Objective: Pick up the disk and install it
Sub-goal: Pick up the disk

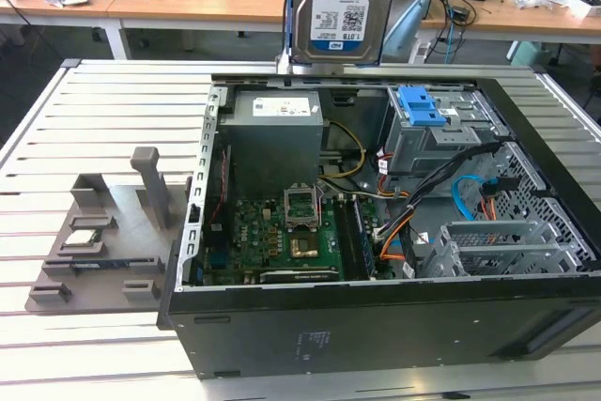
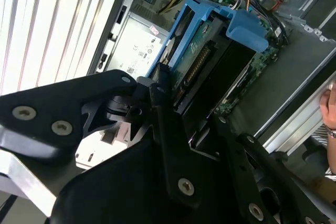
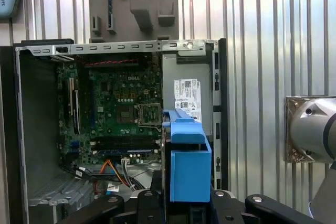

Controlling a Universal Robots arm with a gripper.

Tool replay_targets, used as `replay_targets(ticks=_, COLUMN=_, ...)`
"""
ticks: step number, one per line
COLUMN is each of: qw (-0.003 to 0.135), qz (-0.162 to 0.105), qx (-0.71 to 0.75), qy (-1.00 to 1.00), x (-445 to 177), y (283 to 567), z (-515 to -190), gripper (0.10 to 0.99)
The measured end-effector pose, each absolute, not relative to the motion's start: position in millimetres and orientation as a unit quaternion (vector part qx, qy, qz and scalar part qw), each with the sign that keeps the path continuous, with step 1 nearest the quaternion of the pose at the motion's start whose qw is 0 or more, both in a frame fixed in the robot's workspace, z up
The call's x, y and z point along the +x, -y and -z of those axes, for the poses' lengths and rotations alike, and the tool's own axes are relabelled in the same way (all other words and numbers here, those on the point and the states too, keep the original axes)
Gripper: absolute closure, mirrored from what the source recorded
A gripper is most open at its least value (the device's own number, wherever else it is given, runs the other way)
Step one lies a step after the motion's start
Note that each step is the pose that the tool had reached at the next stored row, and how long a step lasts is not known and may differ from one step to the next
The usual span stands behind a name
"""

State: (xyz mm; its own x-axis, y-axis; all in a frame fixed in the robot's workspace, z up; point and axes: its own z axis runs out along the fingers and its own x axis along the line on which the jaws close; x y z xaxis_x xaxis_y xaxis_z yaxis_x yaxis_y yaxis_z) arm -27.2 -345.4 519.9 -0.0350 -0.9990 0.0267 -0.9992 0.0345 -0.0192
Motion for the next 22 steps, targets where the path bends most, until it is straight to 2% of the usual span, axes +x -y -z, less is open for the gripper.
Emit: replay_targets(ticks=22, qw=0.003, qz=-0.016, qx=0.695, qy=0.719, x=42.9, y=345.1, z=-519.9, gripper=0.729)
